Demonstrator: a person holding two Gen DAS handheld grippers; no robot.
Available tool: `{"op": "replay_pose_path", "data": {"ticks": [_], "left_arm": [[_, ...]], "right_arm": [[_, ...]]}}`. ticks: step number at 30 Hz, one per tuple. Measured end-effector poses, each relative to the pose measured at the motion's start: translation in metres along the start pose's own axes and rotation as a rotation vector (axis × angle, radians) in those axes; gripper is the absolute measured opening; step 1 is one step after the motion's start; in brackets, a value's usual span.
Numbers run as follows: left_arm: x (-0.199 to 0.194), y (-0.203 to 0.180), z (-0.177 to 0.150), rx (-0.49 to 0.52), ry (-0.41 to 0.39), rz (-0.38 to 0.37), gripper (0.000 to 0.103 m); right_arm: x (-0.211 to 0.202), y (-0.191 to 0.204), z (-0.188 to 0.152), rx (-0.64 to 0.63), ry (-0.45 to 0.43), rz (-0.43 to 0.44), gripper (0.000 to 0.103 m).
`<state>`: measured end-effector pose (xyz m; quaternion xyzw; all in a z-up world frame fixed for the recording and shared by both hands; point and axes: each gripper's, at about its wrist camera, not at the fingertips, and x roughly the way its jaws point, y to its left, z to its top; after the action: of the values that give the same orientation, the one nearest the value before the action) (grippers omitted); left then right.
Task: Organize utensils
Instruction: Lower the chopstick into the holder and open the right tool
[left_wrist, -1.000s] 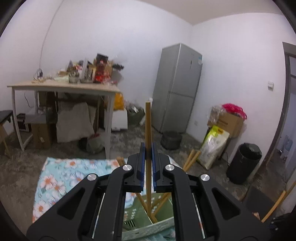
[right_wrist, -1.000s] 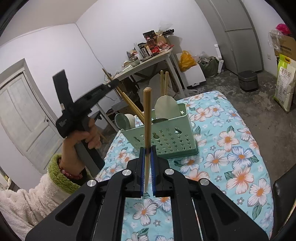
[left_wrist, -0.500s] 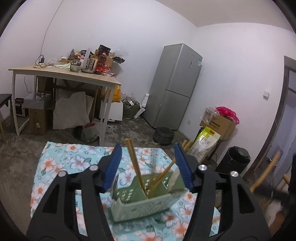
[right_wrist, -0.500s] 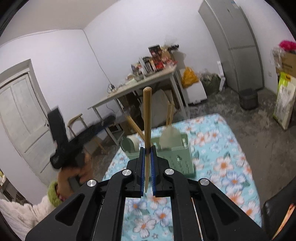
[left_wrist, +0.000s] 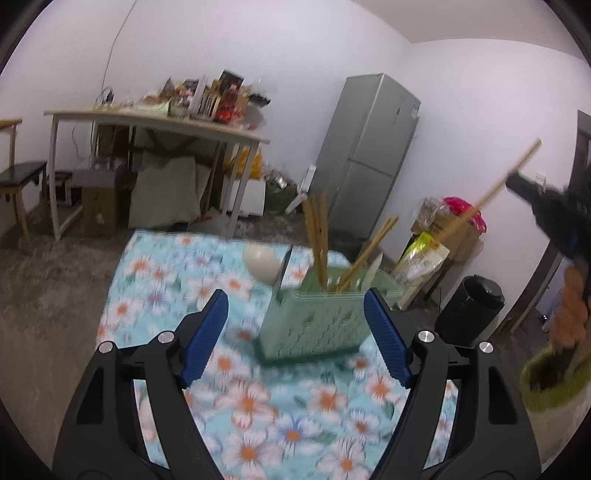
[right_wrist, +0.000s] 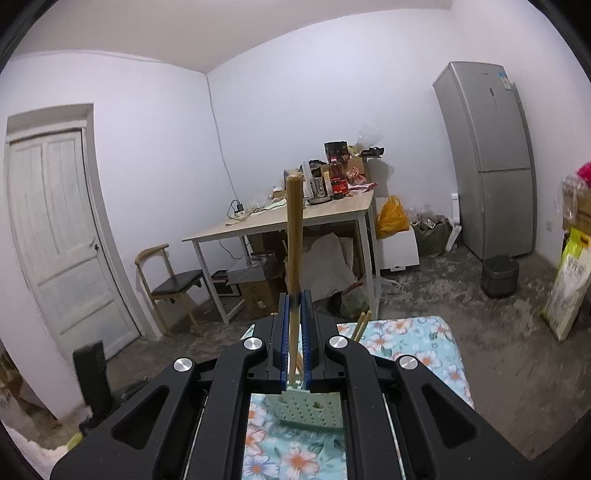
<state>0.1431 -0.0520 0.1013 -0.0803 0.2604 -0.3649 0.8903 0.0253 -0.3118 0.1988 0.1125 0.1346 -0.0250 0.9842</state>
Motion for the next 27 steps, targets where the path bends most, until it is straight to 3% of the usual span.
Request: {"op": "replay_pose_path", "data": {"ticks": [7,13,27], "left_arm": [[-0.005,0.012,-0.031,-0.029,0.052,0.018,0.073],[-0.005,0.019,-0.029,-0.035,0.051,0.046,0.075],[0.007,0.023,-0.035,-0.042,0.085,0.053,0.076]], "right_arm": [[0.036,0.004,0.002,-0.062,0.024,-0.045,0.006],[0.074,0.0,-0.005,-0.094,0.066,-0.094,0.006],[0.129,-0.015,-0.021,-0.1,0.131,-0.119,0.006]]}}
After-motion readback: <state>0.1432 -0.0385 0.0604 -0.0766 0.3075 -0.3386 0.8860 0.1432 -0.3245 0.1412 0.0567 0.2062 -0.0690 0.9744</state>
